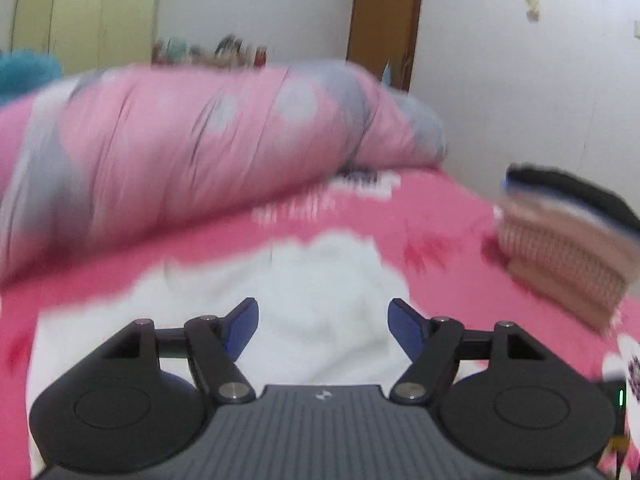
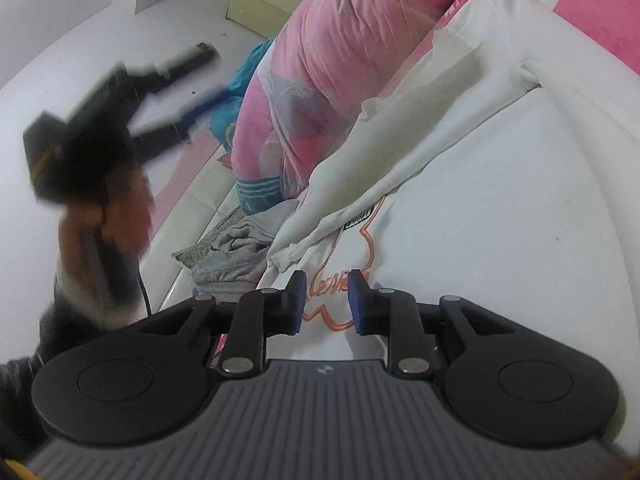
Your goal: Fold clothes
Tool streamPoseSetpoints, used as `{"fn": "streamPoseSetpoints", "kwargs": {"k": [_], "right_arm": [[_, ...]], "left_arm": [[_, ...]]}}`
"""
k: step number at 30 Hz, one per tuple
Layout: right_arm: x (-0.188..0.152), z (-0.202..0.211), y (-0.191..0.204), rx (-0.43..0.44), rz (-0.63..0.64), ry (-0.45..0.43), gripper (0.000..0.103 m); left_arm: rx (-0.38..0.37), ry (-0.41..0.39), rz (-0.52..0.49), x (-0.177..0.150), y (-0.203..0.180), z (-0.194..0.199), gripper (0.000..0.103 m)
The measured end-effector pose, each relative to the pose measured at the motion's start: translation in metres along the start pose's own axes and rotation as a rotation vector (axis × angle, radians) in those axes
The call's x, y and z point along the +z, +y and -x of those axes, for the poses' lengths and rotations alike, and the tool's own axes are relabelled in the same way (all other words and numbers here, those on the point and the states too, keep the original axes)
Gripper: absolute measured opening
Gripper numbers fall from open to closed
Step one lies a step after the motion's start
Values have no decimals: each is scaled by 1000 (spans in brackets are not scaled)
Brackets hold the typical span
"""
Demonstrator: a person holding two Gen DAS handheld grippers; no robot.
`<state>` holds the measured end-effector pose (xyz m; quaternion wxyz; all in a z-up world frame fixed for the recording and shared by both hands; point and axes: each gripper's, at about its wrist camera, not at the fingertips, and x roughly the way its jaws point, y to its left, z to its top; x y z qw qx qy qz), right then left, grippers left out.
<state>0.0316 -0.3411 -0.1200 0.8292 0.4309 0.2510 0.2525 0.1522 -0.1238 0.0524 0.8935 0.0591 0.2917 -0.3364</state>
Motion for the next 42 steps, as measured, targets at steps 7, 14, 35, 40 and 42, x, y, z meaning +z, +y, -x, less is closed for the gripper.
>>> {"fn": "streamPoseSetpoints", "kwargs": {"k": [7,14,35,40,42], "right_arm": [[1,-2,6,-33,5,11,22],[10,-5,22,-152,27,60,22],[144,-74,14,-716,85,37,31],[141,-77,30,-721,184,21,0],[141,-77,41,-722,231,6,0]], "left_arm": [[229,10,141,-66,77,75,73],[395,11,275,-120,129,78,73],[518,-26,405,-158,194,19,72],[500,-54,469,-163,204,27,66],[498,-59,477,-164,205,29,66]]}}
